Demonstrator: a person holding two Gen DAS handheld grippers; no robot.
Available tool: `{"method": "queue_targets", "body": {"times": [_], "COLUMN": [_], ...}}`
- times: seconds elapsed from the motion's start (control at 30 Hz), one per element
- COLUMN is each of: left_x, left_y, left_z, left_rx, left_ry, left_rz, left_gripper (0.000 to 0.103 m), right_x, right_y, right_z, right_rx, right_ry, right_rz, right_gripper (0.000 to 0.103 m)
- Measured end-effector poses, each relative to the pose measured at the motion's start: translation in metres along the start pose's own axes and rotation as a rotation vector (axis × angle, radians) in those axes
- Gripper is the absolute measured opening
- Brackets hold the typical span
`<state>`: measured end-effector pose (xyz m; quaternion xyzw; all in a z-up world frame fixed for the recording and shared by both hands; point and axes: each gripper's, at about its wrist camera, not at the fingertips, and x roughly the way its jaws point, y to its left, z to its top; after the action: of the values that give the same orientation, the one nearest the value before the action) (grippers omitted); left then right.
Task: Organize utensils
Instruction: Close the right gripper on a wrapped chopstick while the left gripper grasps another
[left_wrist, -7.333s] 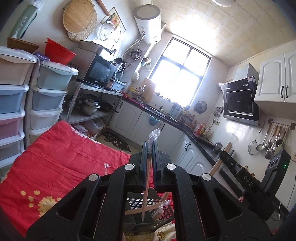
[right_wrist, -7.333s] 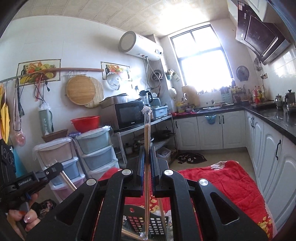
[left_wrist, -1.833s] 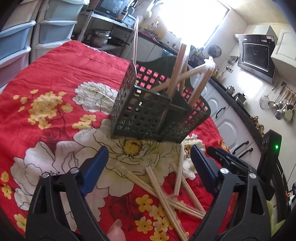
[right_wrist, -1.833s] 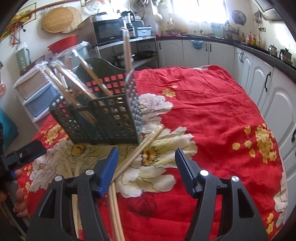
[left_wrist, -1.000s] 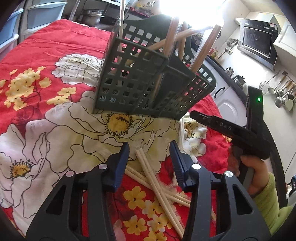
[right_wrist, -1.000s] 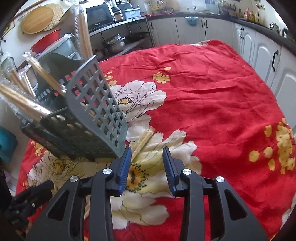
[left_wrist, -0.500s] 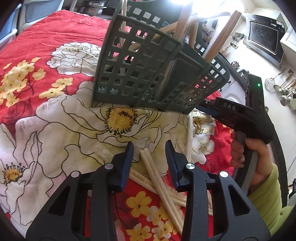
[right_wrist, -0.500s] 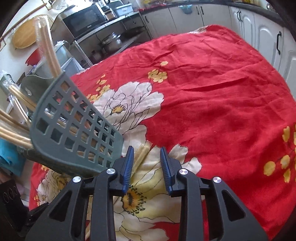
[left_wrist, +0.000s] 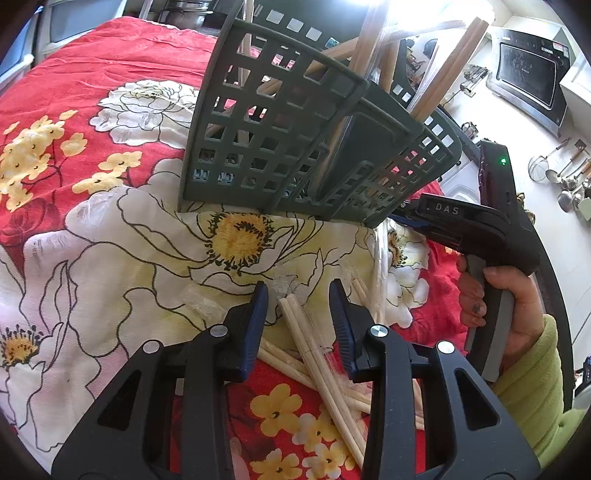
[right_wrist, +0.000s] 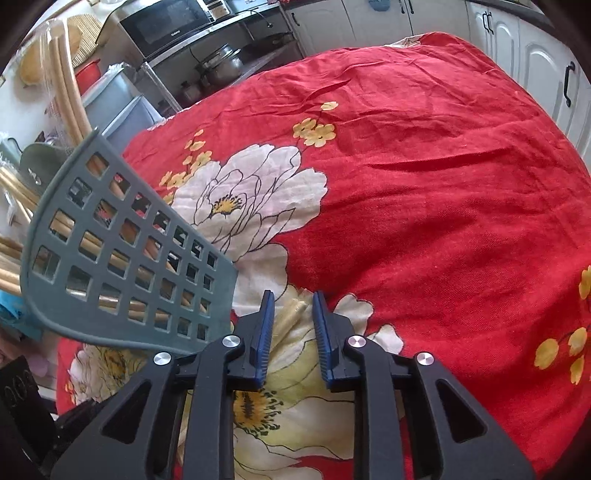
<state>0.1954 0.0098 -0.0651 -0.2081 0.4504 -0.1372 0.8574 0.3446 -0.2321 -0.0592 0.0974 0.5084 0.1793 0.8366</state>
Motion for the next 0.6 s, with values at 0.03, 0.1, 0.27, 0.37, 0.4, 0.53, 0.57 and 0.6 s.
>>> {"method": "queue_targets", "body": {"times": [0.03,0.1,0.27,0.37,0.4,0.53,0.57,0.6], "left_x": [0.001,0.001,0.005,0.008,0.008,0.008,0.008,0.008], "left_y": [-0.001,0.000,0.000,0.002,0.003,0.010,0.012,0.013], "left_z": [0.000,0.000,0.001,0.002,0.002,0.002,0.002,0.002], "left_rx": [0.001,0.002,0.004,-0.004,-0.007,-0.028,-0.033,-0.036], "left_ry": [0.001,0.002,0.008,0.014,0.015,0.019,0.022,0.024], "left_rz": [0.001,0.003,0.006,-0.006,-0.008,-0.028,-0.036,-0.042], "left_gripper": [0.028,0.027,0.021,0.019,0.018,0.013,0.011,0.010], "right_x": [-0.001,-0.002,-0.015,-0.025,-0.030,-0.053,-0.059,-0.064], "right_y": [-0.001,-0.002,-0.009,-0.012,-0.012,-0.007,-0.006,-0.004], "right_z": [-0.001,-0.003,-0.013,-0.019,-0.022,-0.029,-0.030,-0.032], "right_rx": [0.001,0.007,0.062,0.101,0.108,0.119,0.119,0.117], "right_ry": [0.000,-0.001,-0.021,-0.037,-0.049,-0.099,-0.111,-0.119], "right_rz": [0.001,0.008,0.060,0.113,0.129,0.179,0.195,0.204], "right_gripper": [0.019,0.018,0.011,0.009,0.008,0.007,0.007,0.007]}}
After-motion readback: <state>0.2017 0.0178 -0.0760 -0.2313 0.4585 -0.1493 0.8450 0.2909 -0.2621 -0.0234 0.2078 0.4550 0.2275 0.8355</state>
